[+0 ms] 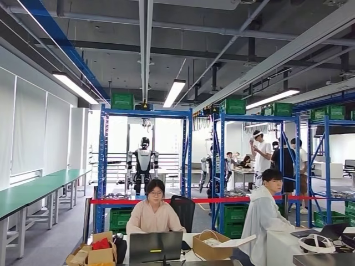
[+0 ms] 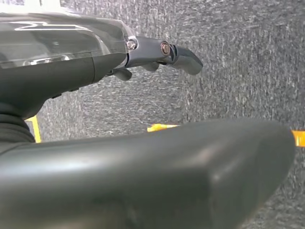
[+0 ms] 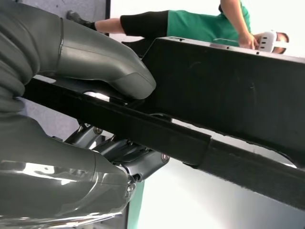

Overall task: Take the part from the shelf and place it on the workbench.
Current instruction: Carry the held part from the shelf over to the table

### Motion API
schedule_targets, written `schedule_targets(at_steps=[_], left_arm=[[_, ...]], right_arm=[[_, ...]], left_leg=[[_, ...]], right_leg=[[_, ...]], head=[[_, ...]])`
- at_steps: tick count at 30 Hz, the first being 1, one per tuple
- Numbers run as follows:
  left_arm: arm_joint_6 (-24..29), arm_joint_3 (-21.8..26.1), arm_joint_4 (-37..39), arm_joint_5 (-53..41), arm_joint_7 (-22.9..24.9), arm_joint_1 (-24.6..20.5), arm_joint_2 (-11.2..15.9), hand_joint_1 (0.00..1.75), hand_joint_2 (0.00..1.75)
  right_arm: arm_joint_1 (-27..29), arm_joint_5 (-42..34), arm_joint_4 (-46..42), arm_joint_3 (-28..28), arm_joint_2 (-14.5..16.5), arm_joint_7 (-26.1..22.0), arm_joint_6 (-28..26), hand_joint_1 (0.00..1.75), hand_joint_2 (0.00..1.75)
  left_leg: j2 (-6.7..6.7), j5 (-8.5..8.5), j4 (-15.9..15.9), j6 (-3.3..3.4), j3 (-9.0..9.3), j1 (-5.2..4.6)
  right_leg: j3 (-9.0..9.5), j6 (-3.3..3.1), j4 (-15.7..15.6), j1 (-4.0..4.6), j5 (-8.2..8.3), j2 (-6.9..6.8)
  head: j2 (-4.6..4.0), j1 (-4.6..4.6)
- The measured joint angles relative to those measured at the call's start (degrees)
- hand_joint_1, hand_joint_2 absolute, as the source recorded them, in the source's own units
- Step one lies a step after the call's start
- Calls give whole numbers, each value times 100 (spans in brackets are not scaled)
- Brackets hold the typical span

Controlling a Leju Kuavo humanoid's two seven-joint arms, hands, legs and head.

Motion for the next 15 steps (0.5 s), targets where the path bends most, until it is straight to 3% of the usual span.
schedule_targets(at_steps=[1,2,5,7,10,12,15], left_arm=[[0,1,0,-1,1,13,7,0,175],[0,1,0,-1,2,22,8,0,175],[0,1,0,-4,1,24,10,0,175],[0,1,0,-4,-1,19,10,0,175],[0,1,0,-4,-3,29,11,0,175],[-1,1,0,-4,-15,23,13,0,175],[-2,1,0,-9,-34,4,19,0,175]], right_arm=[[13,0,3,0,0,1,0,175,175],[25,1,7,0,0,1,0,175,175],[35,0,13,0,-1,2,0,175,175],[29,2,19,1,0,5,1,175,175],[20,2,20,1,1,9,2,175,175],[-7,-1,17,1,2,11,2,175,175],[-22,-2,25,2,2,15,2,175,175]], left_leg=[[1,-25,130,-20,-154,6],[2,69,79,-40,-219,17],[10,772,-792,-107,-42,50],[19,929,-1093,-44,26,24],[18,884,-1110,102,61,-1],[13,848,-1130,156,134,15],[12,760,-1141,194,220,11]], right_leg=[[45,4,1,-3,-42,8],[100,15,3,-9,-87,16],[286,99,59,-33,-271,20],[319,179,124,-31,-384,19],[330,272,192,-38,-463,18],[162,332,536,-63,-545,12],[-518,397,1573,-106,-868,7]], head=[[0,0],[0,0],[0,-1],[0,-1],[1,0],[2,1],[1,0]])
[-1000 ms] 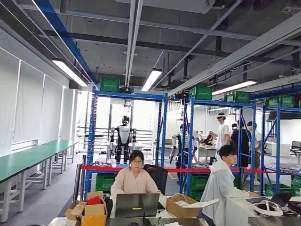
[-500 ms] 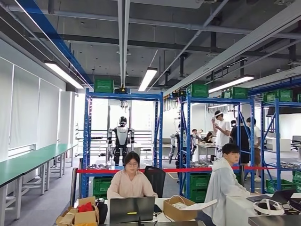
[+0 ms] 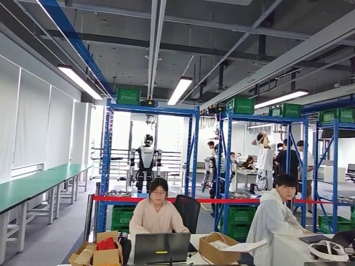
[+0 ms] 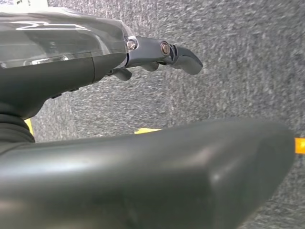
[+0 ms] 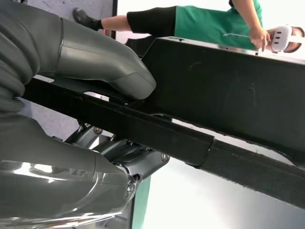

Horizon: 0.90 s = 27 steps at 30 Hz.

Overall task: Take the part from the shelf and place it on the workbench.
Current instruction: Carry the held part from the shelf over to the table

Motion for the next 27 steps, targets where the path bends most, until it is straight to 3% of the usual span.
schedule_targets(at_steps=[1,2,3,5,7,10,12,13,15,17,18,20,22,25,27], left_arm=[[0,0,0,-2,-2,-2,2,0,175],[0,0,0,-3,-3,0,4,0,175],[0,0,0,-6,-3,2,4,0,175],[-1,0,0,-15,-6,1,-2,0,175],[-3,0,0,-21,-10,-6,-16,0,175],[-4,0,0,-21,-13,-6,-27,0,175],[-7,-1,0,-22,-18,-23,-28,0,175],[-7,-2,0,-22,-21,-32,-26,0,175],[-6,-2,0,-22,-23,-29,-12,0,175],[-5,-1,0,-21,-25,-8,-1,0,175],[-7,-1,0,-21,-27,-2,1,0,175],[-9,-1,0,-23,-35,-3,3,0,175],[-9,-2,0,-28,-40,-12,4,0,175],[-9,-1,0,-32,-42,-8,4,0,175],[-9,0,0,-32,-49,-7,5,0,175]], right_arm=[[4,0,4,1,-1,3,0,175,175],[4,-1,8,0,-1,5,0,175,175],[0,-1,9,-1,-2,7,0,175,175],[-15,-2,10,-2,-2,8,0,175,175],[-31,-4,13,-4,-3,10,1,175,175],[-37,-8,9,-7,-2,15,0,175,175],[-58,-11,6,-7,7,16,0,175,175],[-70,-12,5,-7,14,17,0,175,175],[-84,-13,10,-5,23,28,1,175,175],[-77,-15,25,-3,26,40,4,175,175],[-75,-19,31,-2,26,43,5,175,175],[-75,-33,37,-2,30,49,12,175,175],[-91,-50,43,1,34,63,19,175,175],[-109,-67,49,2,37,78,24,175,175],[-126,-74,46,2,43,79,27,175,175]], left_leg=[[-2,-38,0,-1,38,-3],[-6,-80,0,-5,89,-6],[-11,-128,-2,-11,153,-8],[-22,-215,-19,-33,279,-3],[-26,-262,-73,-74,344,14],[-9,-256,-138,-156,449,19],[3,-322,37,-174,422,14],[5,-416,283,-177,287,11],[4,-642,940,-200,-152,-2],[5,-655,1238,-237,-478,1],[6,-493,1113,-256,-505,10],[7,21,516,-291,-364,29],[13,246,61,-257,-256,15],[9,200,7,-118,-237,-17],[3,156,-6,-63,-169,-4]], right_leg=[[-191,2,207,-3,-39,0],[-293,-7,228,-2,34,1],[-293,-29,40,6,235,2],[-113,-109,-666,53,773,-2],[23,-218,-1142,114,992,-4],[170,-316,-1375,136,982,1],[344,-353,-1500,112,968,-8],[410,-366,-1536,100,952,-14],[476,-391,-1543,100,892,-9],[558,-391,-1540,96,814,8],[616,-379,-1537,91,768,16],[746,-332,-1525,84,655,19],[792,-264,-1478,88,557,19],[783,-174,-1414,89,460,17],[719,-107,-1214,72,370,10]], head=[[-1,0],[-1,0],[-1,0],[-1,1],[0,-2],[0,-4],[-1,-4],[-1,-4],[-1,-3],[-1,-3],[-1,-3],[-1,-5],[0,-5],[2,-4],[1,-6]])
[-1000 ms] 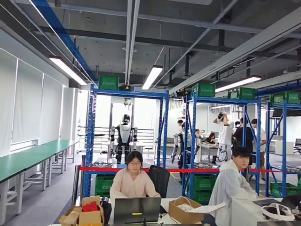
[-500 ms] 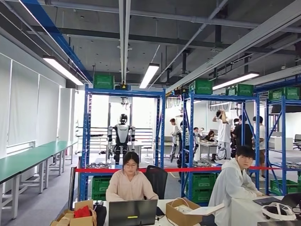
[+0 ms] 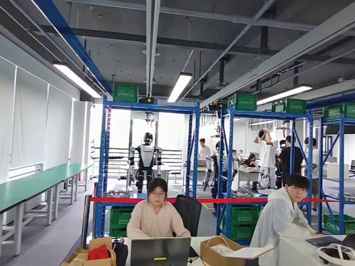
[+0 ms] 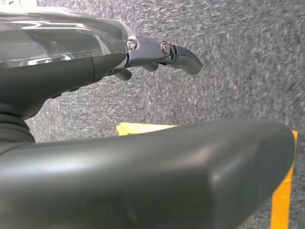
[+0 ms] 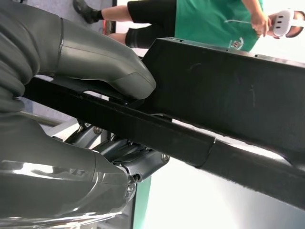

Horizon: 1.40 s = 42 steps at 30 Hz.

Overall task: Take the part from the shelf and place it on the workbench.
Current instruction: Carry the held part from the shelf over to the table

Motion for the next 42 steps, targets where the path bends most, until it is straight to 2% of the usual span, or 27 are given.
schedule_targets(at_steps=[1,4,5,6,8,9,10,12,15,17,19,20,21,22,24,25,26,29,31,32,34,35,36,37,39,41,42], left_arm=[[0,-1,0,0,-4,-4,1,0,175],[2,-2,0,0,-14,-21,11,0,175],[2,-2,0,0,-16,-23,15,0,175],[2,-1,0,0,-17,-21,17,0,175],[1,0,0,0,-18,-17,17,0,175],[1,-1,0,0,-19,-20,13,0,175],[0,-1,0,0,-20,-24,10,0,175],[0,-2,0,-1,-22,-27,3,0,175],[-8,-1,0,-2,-26,-45,3,0,175],[-14,-2,0,-1,-32,-62,5,0,175],[-13,-2,0,3,-35,-54,8,0,175],[-13,-2,0,6,-36,-44,10,0,175],[-14,-2,0,9,-38,-37,10,0,175],[-14,-2,0,14,-41,-32,10,0,175],[-15,1,0,32,-49,-30,10,0,175],[-15,3,0,41,-52,-35,10,0,175],[-15,4,0,50,-56,-36,10,0,175],[-15,7,0,57,-71,-35,8,0,175],[-20,7,0,56,-86,-44,7,0,175],[-25,7,0,53,-92,-53,7,0,175],[-32,7,0,36,-92,-74,8,0,175],[-35,7,0,25,-90,-81,8,0,175],[-38,7,0,16,-89,-84,7,0,175],[-41,7,0,7,-87,-84,7,0,175],[-51,4,0,-18,-87,-83,0,0,175],[-69,-11,1,-71,-86,-94,-14,0,175],[-81,-26,1,-99,-86,-101,-19,0,175]], right_arm=[[-8,-4,-2,1,2,-1,2,175,175],[-3,-15,1,1,3,-1,8,175,175],[3,-17,2,1,3,-1,10,175,175],[6,-18,2,1,3,-1,13,175,175],[5,-16,2,1,4,-1,15,175,175],[2,-13,3,1,4,1,16,175,175],[-2,-10,3,1,5,2,18,175,175],[-8,-8,2,2,10,8,22,175,175],[-23,-12,-7,3,33,13,27,175,175],[-50,-13,-8,4,49,14,35,175,175],[-61,-12,-6,9,59,15,46,175,175],[-58,-10,-5,14,61,15,52,175,175],[-55,-8,-5,21,62,16,56,175,175],[-54,-2,-7,29,63,16,59,175,175],[-58,18,-15,49,64,16,60,175,175],[-64,31,-26,61,66,16,59,175,175],[-69,44,-41,73,67,16,59,175,175],[-88,67,-116,108,73,17,56,175,175],[-135,70,-153,125,79,29,43,175,175],[-168,67,-159,131,82,43,29,175,175],[-241,50,-145,134,85,79,-5,175,175],[-270,45,-136,131,86,92,-23,175,175],[-298,51,-127,126,87,101,-43,175,175],[-326,71,-125,119,87,103,-67,175,175],[-412,149,-127,100,92,118,-133,175,175],[-592,229,-128,73,118,185,-192,175,175],[-710,250,-128,47,152,236,-209,175,175]], left_leg=[[-2,-24,-7,21,41,8],[-2,-128,-10,45,151,7],[-4,-169,-10,41,199,6],[-8,-214,-11,33,257,6],[-19,-311,-21,8,392,10],[-24,-348,-36,-8,450,13],[-26,-377,-57,-33,485,17],[-24,-398,-90,-88,548,16],[-9,-489,-1,-127,606,10],[-4,-707,473,-136,357,1],[-4,-931,1130,-158,-92,-12],[-4,-933,1309,-169,-266,-13],[-3,-821,1300,-176,-350,-11],[-2,-591,1095,-181,-340,-6],[0,-86,464,-177,-193,-9],[3,40,225,-156,-136,-24],[5,79,97,-127,-114,-42],[5,16,21,-16,-66,-54],[1,-25,-7,38,28,-25],[1,-52,-18,56,73,-19],[2,-114,-22,70,145,-17],[0,-148,-22,68,184,-17],[-4,-185,-22,63,233,-17],[-10,-226,-23,55,290,-17],[-23,-307,-32,25,411,-11],[-25,-353,-63,-21,466,0],[-20,-355,-74,-49,478,0]], right_leg=[[-132,35,253,-17,-85,-4],[-819,100,1310,-66,-393,-7],[-979,100,1459,-72,-369,-6],[-1036,89,1397,-73,-227,-6],[-884,37,748,-53,308,-7],[-786,0,429,-31,490,-10],[-705,-51,170,-4,580,-12],[-650,-138,-1,36,552,-9],[-458,-233,-152,14,546,-5],[-338,-280,-204,6,509,-11],[-273,-311,-205,15,444,-6],[-234,-314,-204,17,404,3],[-182,-309,-204,16,361,13],[-112,-296,-203,14,309,22],[26,-250,-197,14,193,25],[61,-217,-183,15,143,26],[74,-182,-172,17,99,25],[100,-82,-136,15,14,26],[-7,-1,139,-2,-101,15],[-172,38,445,-22,-205,7],[-655,89,1185,-63,-434,0],[-859,97,1425,-76,-459,-1],[-975,95,1466,-81,-369,-1],[-987,81,1298,-80,-163,-2],[-811,27,607,-54,380,-1],[-676,-58,131,-3,607,1],[-659,-96,51,20,594,1]], head=[[1,0],[-1,-2],[-1,-2],[-1,-3],[-2,-3],[-2,-3],[0,-4],[1,-7],[1,-7],[0,-7],[-1,-7],[-2,-7],[-2,-7],[-2,-7],[-2,-7],[-2,-9],[-1,-9],[0,-9],[0,-9],[0,-9],[-2,-10],[-2,-10],[-2,-10],[-2,-10],[-2,-9],[1,-12],[1,-14]])
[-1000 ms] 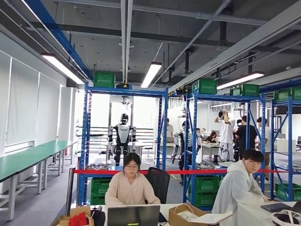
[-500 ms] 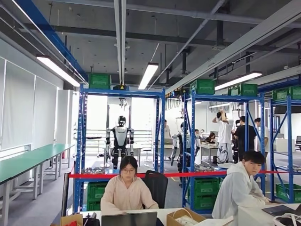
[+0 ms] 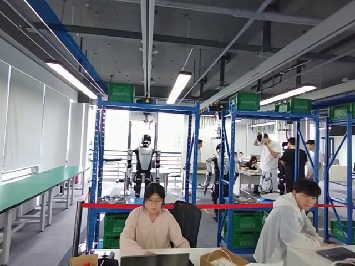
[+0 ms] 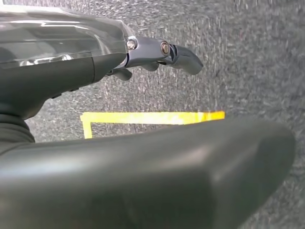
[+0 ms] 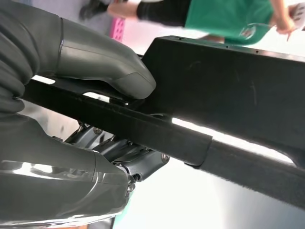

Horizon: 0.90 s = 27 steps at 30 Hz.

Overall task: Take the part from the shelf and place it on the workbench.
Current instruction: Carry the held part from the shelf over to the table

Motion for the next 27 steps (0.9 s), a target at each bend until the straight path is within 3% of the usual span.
schedule_targets(at_steps=[4,7,9,10,12,14,17,19,20,23,24,25,27], left_arm=[[-47,-73,0,-91,-5,-51,-3,0,175],[-95,-145,1,-183,-14,-90,-1,0,175],[-114,-201,1,-219,-15,-99,-1,0,175],[-121,-224,1,-231,-14,-103,-1,0,175],[-130,-264,1,-258,-7,-114,-2,0,175],[-131,-304,4,-281,16,-136,-7,0,175],[-133,-360,8,-314,52,-138,-18,0,175],[-137,-389,9,-331,68,-132,-32,0,175],[-139,-405,10,-347,81,-140,-38,0,175],[-147,-472,10,-399,122,-176,-39,0,175],[-149,-492,10,-409,132,-182,-40,0,175],[-150,-511,10,-419,141,-186,-43,0,175],[-155,-554,10,-439,151,-204,-60,0,175]], right_arm=[[-498,49,-11,-108,231,207,-45,175,175],[-858,171,48,-117,396,376,-105,175,175],[-1038,309,156,-124,471,477,-185,175,175],[-1115,383,223,-130,496,507,-231,175,175],[-1266,537,381,-145,538,529,-330,175,175],[-1421,706,599,-167,566,522,-439,175,175],[-1585,1110,1063,-229,581,513,-702,175,175],[-1686,1352,1418,-289,581,498,-877,175,175],[-1753,1498,1612,-328,583,491,-992,175,175],[-1959,2157,2290,-487,581,494,-1522,175,175],[-2008,2412,2508,-551,579,522,-1713,175,175],[-2056,2664,2704,-618,577,564,-1889,175,175],[-2171,3234,3024,-770,582,701,-2277,175,175]], left_leg=[[22,-106,125,-76,3,-4],[23,-503,1060,-117,-513,-12],[24,-540,1433,-151,-809,-6],[25,-398,1335,-168,-826,2],[24,88,705,-208,-641,34],[27,329,170,-187,-499,35],[23,355,99,-52,-506,4],[19,368,93,-6,-494,15],[20,372,89,12,-488,24],[20,367,89,38,-483,21],[18,366,89,41,-481,18],[15,366,89,42,-478,13],[5,365,86,42,-471,4]], right_leg=[[181,-113,-241,-28,30,-13],[258,-163,-286,-31,10,-17],[274,-172,-281,-28,-13,-7],[287,-165,-273,-32,-27,-1],[312,-129,-236,-43,-75,9],[282,-79,-162,-33,-118,13],[224,-20,-103,-20,-155,5],[183,33,38,-34,-272,-4],[94,67,248,-47,-403,-5],[-397,130,1286,-78,-835,-8],[-495,130,1462,-78,-850,-8],[-491,116,1415,-76,-757,-7],[-204,47,742,-52,-362,-4]], head=[[-1,-2],[-2,-2],[-3,-1],[-3,-1],[-3,-1],[-2,0],[-2,3],[-3,2],[-3,2],[-3,1],[-3,1],[-3,1],[-3,1]])
